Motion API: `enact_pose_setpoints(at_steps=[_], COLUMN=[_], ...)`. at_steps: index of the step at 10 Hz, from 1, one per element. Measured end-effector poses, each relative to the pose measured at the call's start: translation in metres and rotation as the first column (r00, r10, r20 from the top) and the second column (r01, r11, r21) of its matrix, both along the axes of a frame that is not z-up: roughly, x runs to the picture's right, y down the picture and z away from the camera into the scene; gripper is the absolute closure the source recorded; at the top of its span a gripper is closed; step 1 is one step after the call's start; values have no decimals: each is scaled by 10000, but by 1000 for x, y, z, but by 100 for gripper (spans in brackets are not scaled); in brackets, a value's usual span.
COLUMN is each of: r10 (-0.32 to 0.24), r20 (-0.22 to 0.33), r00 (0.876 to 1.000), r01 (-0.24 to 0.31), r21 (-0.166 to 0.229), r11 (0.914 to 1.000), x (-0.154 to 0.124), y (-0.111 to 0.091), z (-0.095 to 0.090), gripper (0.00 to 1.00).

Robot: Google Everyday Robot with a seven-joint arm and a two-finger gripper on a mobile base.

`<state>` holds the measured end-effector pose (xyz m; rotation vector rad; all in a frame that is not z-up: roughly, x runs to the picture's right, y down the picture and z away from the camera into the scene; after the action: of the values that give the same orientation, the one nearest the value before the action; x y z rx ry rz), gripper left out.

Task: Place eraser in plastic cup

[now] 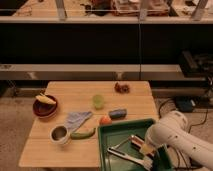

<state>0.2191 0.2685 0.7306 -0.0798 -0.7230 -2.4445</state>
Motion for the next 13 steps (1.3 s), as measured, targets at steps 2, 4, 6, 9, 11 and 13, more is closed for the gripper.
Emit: enact_pose_setpoints(at_steps=[2,4,6,9,11,13], r10=[150,304,386,334,209,102], r20=[47,317,422,415,393,505], r00=[9999,9990,9984,9986,9990,9987], r01=[-149,-283,-350,-295,-170,-57], r21=[-192,-649,-832,-913,-970,-883], r11=[9997,9975,9959,9954,9951,9961], x=[1,-1,-2,-3,-5,-8], y=[3,16,20,22,23,17], z=[11,29,33,34,32,23], gripper=[37,37,40,68,91,100])
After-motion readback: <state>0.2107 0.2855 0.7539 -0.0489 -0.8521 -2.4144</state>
